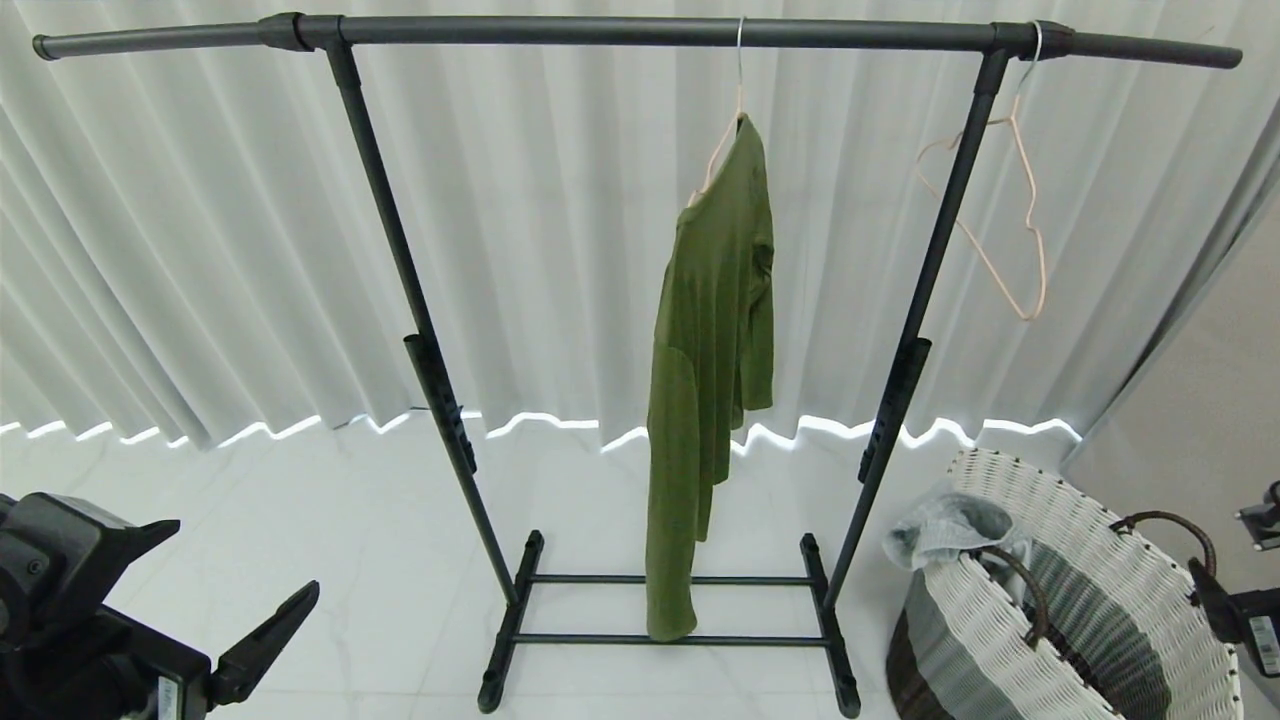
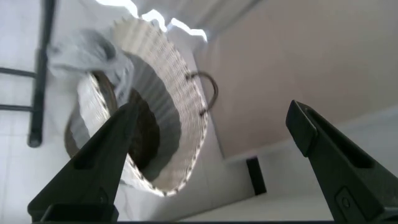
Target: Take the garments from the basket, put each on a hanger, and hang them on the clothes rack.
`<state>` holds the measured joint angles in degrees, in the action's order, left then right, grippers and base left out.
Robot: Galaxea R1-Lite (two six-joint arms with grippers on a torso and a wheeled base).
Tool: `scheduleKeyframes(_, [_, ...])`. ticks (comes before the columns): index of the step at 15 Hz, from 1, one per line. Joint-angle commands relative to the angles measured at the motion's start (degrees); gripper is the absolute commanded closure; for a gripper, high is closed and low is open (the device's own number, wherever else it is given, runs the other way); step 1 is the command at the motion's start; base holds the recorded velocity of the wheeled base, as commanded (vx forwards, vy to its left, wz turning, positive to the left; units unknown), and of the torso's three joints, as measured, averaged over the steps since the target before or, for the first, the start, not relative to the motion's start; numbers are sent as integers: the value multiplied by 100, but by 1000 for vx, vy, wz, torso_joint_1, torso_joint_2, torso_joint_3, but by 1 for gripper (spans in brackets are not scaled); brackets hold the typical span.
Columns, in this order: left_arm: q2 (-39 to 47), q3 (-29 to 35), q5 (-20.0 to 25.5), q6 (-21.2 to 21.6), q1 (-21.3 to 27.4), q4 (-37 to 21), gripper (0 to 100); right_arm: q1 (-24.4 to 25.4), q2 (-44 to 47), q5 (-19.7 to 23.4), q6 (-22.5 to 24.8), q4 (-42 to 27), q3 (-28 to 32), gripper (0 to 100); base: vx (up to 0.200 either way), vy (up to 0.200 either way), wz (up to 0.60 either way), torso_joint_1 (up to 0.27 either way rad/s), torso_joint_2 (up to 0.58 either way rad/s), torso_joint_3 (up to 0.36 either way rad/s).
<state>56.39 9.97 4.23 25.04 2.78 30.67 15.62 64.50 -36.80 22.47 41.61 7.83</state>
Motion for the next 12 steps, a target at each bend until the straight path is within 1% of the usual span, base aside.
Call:
scheduleKeyframes(1, [3, 14, -1, 1, 3, 0, 0, -287, -227, -2, -14, -3, -247, 0, 0, 0, 0, -154, 481, 310])
scheduleKeyframes(4, [-50, 22, 25, 54, 3, 0, 0, -481, -289, -20, 21, -39, -466, 0, 0, 0, 0, -142, 471, 315])
scheduleKeyframes(10, [-50, 75, 34, 71, 30, 0, 0, -507, -517, -20, 38, -47, -572, 0, 0, 0, 0, -105, 457, 345])
scheduleKeyframes(12, [-67, 49, 34, 71, 232, 0, 0, -516, -553, -11, 91, -47, -572, 0, 0, 0, 0, -44, 320, 276])
